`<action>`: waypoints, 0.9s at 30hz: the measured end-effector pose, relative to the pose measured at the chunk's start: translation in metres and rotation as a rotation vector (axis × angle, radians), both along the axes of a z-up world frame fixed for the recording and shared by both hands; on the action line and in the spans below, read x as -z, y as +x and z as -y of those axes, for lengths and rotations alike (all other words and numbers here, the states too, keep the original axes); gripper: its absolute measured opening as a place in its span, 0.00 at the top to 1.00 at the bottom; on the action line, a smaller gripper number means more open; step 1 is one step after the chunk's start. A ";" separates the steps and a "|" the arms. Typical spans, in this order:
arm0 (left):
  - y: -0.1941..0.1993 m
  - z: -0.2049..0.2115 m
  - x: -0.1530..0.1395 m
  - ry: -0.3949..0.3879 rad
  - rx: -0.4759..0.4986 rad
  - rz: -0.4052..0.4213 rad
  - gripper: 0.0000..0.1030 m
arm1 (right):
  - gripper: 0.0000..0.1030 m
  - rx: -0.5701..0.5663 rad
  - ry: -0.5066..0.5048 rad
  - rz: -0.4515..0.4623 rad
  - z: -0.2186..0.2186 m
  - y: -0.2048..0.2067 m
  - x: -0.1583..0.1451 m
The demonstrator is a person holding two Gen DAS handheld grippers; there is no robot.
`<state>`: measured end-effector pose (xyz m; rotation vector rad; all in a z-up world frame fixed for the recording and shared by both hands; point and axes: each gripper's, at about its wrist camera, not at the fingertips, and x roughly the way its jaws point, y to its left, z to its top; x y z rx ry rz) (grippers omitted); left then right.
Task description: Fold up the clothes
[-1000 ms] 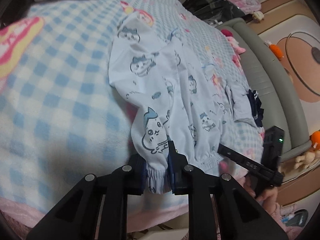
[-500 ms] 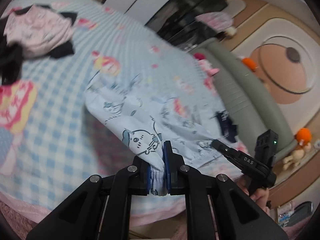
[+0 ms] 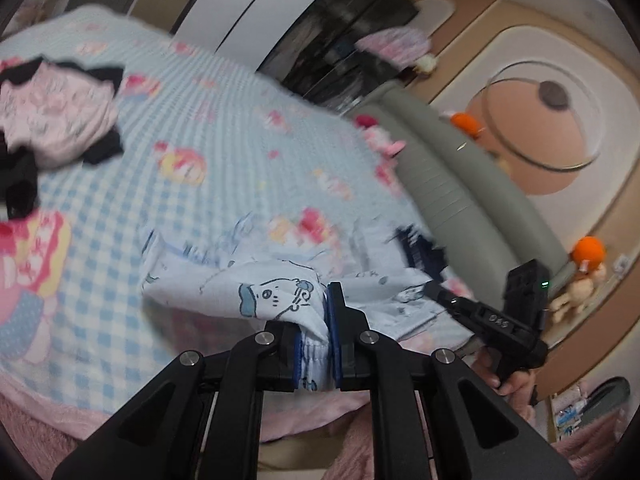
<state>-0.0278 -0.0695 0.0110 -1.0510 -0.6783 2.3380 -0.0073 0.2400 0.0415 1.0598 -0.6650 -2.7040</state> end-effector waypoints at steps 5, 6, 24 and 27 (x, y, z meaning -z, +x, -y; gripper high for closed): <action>-0.074 -0.028 0.013 -0.199 0.014 0.064 0.89 | 0.92 -0.001 0.128 0.094 -0.010 -0.066 0.021; -0.088 -0.033 0.002 -0.231 0.022 0.043 0.89 | 0.92 0.007 0.150 0.054 -0.013 -0.077 0.002; -0.058 -0.030 -0.129 -0.197 -0.034 -0.309 0.89 | 0.93 0.010 0.116 -0.105 -0.002 -0.070 -0.052; -0.059 -0.029 -0.094 -0.203 -0.037 -0.216 0.89 | 0.92 -0.004 0.134 0.025 0.008 -0.075 0.005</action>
